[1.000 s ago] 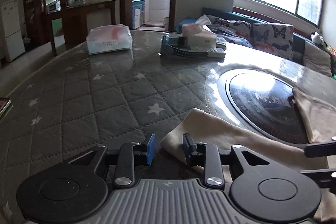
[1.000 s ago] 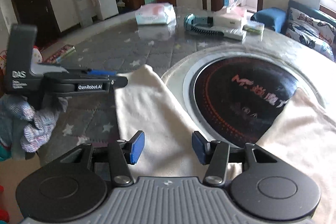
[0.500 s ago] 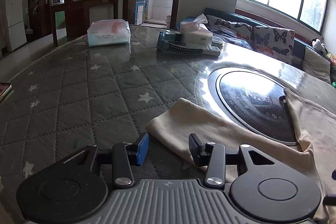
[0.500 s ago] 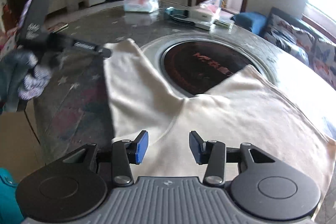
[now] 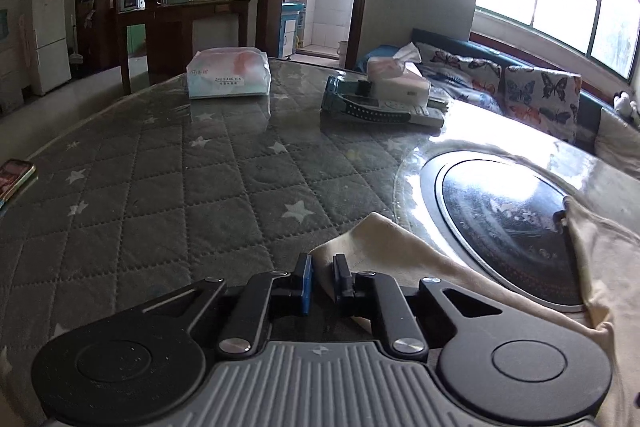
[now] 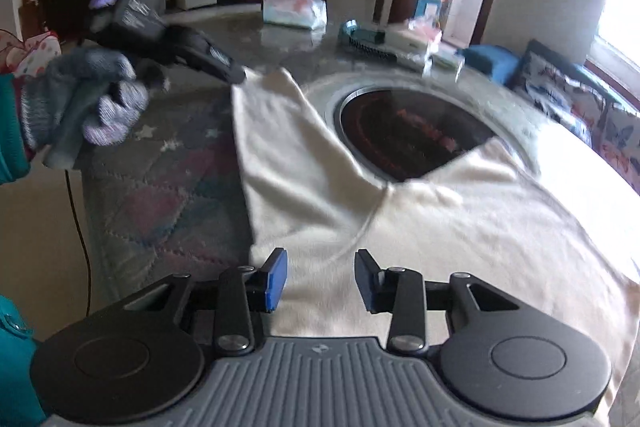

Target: Fold clothes

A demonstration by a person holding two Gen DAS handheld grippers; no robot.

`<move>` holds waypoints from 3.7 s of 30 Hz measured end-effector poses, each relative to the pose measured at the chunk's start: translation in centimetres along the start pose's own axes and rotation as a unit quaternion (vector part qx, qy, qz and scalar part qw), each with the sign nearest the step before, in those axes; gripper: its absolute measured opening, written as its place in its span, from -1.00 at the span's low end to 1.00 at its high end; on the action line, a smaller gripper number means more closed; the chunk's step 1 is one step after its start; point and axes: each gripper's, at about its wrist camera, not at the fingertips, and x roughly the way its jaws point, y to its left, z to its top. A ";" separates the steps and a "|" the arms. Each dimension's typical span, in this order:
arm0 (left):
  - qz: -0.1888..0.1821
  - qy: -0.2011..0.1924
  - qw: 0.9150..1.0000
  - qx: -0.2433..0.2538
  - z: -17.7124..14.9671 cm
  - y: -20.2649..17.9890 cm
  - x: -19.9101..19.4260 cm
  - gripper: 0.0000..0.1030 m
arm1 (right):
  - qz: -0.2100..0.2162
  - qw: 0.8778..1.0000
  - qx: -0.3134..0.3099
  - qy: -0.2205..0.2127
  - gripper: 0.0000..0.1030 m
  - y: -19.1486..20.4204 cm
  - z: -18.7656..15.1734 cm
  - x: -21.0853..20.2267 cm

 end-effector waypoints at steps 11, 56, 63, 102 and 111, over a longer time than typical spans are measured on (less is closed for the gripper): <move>0.004 0.011 1.000 -0.012 -0.5 0.1 0.1 -0.33 | 0.005 1.000 0.012 -0.006 -0.27 -0.4 0.0 0.0; -0.223 -0.027 0.947 0.230 -6.9 -11.1 -10.4 -0.09 | -0.039 0.943 0.326 -0.059 -0.27 -12.3 -9.6 -7.1; -0.206 -0.011 0.951 0.231 -8.3 -10.1 -9.2 -0.09 | -0.040 0.954 0.296 -0.034 -0.45 -10.9 -7.8 -4.8; -0.184 -0.061 0.940 0.283 -10.2 -11.4 -8.7 -0.04 | -0.120 0.972 0.189 -0.066 -0.90 -9.3 -2.9 -9.8; -0.172 -0.073 0.936 0.299 -10.7 -11.5 -9.2 -0.66 | -0.160 0.965 0.202 -0.049 -0.90 -11.1 -2.8 -11.5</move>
